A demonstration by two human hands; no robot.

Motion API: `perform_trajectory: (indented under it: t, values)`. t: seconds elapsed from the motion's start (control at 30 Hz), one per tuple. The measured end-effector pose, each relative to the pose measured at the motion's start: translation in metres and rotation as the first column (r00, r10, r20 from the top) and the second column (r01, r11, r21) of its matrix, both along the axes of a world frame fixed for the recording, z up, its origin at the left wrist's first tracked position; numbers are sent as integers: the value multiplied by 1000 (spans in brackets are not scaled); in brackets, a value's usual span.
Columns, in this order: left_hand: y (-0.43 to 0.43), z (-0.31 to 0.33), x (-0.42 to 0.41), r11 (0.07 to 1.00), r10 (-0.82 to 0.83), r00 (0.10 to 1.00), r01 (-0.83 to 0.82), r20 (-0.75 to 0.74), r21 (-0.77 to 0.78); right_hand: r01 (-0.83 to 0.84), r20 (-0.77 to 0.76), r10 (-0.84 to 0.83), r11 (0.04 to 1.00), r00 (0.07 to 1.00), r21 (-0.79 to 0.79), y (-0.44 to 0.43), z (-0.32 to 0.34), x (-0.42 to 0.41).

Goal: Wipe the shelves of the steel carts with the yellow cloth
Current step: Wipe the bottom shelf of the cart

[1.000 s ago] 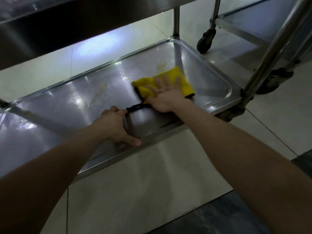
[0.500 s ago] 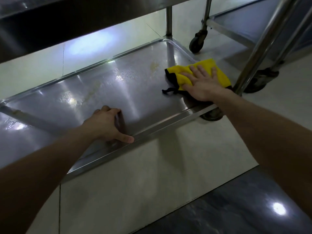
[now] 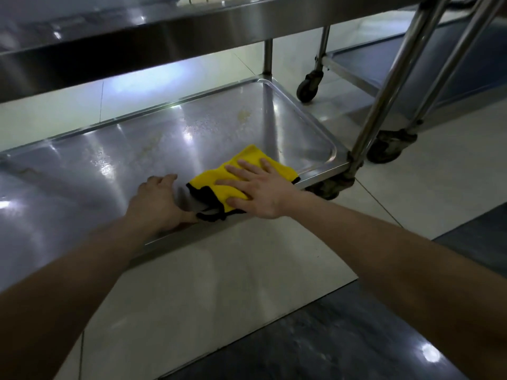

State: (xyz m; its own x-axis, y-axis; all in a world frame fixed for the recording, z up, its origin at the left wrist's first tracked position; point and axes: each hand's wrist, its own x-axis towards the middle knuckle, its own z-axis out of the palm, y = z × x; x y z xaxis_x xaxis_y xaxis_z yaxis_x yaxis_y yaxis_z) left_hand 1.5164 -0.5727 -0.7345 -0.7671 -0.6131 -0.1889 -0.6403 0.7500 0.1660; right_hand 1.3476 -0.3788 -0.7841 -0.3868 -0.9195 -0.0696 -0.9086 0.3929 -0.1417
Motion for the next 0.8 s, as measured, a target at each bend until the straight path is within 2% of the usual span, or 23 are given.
perform_trajectory:
  t: [0.1,0.27,0.47,0.53,0.67,0.8]
  values:
    - [4,1,2,1000,11,999,-11,34,13,87,25,-86,996,996,-5,27,-6,-41]
    - [-3,-2,3,998,-5,999,2,39,69,424,36,-427,903,904,62,61,-12,-127]
    - [-7,-8,11,998,-13,1000,14,-12,54,587,2,-588,808,809,45,-23,-20,-136]
    - [-3,-6,12,999,-14,1000,15,-13,51,543,3,-543,839,840,46,-62,-15,-116]
    - [3,-5,13,999,2,999,-1,-32,39,317,-26,-316,948,948,28,-122,-11,-56]
    - [10,-11,19,996,91,987,-91,-133,3,135,-18,-135,991,991,23,-122,-13,-11]
